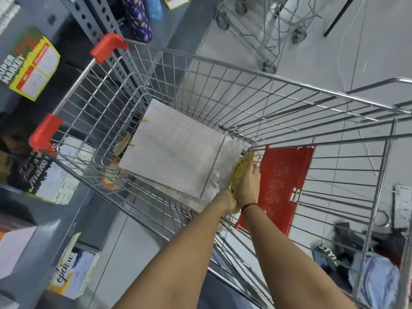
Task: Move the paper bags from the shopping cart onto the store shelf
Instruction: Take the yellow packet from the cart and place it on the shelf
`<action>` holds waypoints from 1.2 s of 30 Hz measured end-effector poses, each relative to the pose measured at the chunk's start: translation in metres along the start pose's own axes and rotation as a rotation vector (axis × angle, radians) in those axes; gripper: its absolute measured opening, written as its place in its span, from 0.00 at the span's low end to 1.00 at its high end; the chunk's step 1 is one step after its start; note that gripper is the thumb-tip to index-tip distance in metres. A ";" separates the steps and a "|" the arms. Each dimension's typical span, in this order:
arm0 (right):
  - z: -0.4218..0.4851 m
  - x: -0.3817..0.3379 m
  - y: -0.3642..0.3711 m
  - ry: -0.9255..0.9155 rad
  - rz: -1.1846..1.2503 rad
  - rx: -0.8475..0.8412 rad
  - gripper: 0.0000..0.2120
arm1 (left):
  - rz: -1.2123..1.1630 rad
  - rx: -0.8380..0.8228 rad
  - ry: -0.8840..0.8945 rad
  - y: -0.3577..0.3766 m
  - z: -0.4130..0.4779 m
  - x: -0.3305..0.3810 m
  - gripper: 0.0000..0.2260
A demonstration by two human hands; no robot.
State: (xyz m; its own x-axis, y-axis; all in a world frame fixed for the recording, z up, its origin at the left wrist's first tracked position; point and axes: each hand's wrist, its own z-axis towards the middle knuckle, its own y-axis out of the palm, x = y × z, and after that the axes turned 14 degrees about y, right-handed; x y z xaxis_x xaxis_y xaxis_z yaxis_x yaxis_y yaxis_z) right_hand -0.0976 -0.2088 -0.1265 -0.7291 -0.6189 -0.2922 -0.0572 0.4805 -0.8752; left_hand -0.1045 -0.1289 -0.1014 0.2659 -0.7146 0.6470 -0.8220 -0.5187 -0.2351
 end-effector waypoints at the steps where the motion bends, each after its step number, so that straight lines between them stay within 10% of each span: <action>1: -0.001 0.002 0.000 0.030 0.037 -0.005 0.31 | -0.002 -0.008 0.011 0.000 0.001 0.000 0.17; 18: -0.003 -0.040 -0.072 0.295 0.785 -0.108 0.15 | -0.387 0.428 0.041 -0.081 -0.036 -0.013 0.28; 36: -0.098 -0.192 -0.116 -0.194 1.160 -0.639 0.08 | -0.517 1.099 0.441 -0.200 -0.184 -0.021 0.08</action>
State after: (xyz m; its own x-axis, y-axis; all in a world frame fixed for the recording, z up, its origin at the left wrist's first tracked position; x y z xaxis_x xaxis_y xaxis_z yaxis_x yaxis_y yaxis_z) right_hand -0.0176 -0.0845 0.0688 -0.4681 0.2902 -0.8347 0.1797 0.9561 0.2316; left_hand -0.0383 0.0762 0.0649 0.0664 -0.2111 0.9752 0.2243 -0.9492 -0.2208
